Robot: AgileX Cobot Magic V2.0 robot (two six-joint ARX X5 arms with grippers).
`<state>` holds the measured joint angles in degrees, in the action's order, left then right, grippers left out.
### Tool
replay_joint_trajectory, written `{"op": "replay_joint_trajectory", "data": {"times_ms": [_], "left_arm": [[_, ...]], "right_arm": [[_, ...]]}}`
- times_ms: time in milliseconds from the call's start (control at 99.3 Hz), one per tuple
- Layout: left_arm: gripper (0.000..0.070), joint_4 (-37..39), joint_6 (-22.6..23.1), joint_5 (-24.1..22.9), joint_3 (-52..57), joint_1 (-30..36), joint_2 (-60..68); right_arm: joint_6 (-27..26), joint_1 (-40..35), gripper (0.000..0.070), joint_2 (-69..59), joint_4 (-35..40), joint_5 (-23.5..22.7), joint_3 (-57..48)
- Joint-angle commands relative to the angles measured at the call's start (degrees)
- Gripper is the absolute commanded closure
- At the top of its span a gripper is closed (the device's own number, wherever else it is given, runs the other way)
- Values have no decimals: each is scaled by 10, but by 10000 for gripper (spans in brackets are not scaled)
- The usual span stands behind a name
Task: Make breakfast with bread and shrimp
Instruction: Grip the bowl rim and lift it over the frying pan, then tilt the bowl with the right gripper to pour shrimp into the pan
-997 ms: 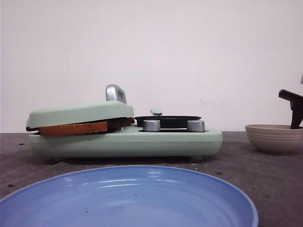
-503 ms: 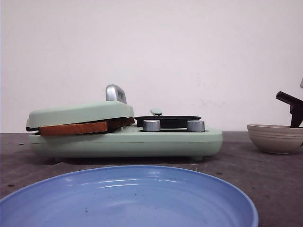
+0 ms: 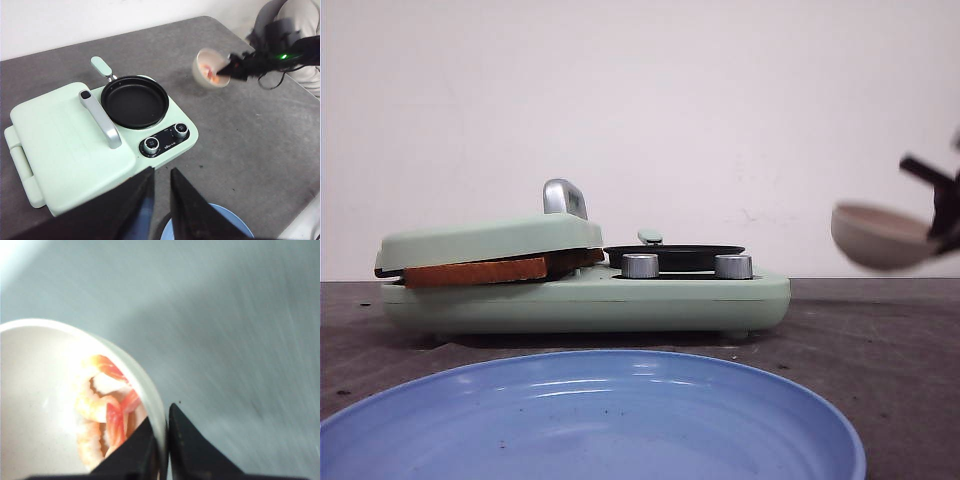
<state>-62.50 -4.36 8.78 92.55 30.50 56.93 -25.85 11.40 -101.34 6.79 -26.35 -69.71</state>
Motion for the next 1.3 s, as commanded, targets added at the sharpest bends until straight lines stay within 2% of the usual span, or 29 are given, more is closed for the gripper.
{"op": "replay_joint_trajectory", "data": {"times_ms": [0, 141, 211, 342, 453, 664, 846, 986, 1288], "left_arm": [[689, 10, 5, -2, 9, 3, 3], [689, 19, 5, -2, 9, 3, 3], [689, 21, 5, -2, 9, 3, 3], [689, 21, 5, -2, 9, 4, 3], [689, 21, 5, -2, 9, 4, 3], [689, 20, 5, -2, 9, 8, -3], [689, 20, 10, -2, 9, 15, -10], [689, 20, 9, -2, 9, 15, -12], [689, 20, 9, -2, 9, 23, -12]], "right_arm": [[-6, -17, 700, 21, -28, -3, -12], [-6, -73, 700, 58, -79, 1, -13], [-5, -109, 700, 66, -84, 17, -20], [-6, -176, 700, 67, -77, 60, -39], [2, -233, 700, 66, -82, 125, -45], [95, -321, 700, 62, -133, 232, -46], [208, -376, 700, 62, -168, 338, -46], [268, -396, 700, 59, -178, 370, -46], [344, -401, 700, 53, -184, 433, -47]]}}
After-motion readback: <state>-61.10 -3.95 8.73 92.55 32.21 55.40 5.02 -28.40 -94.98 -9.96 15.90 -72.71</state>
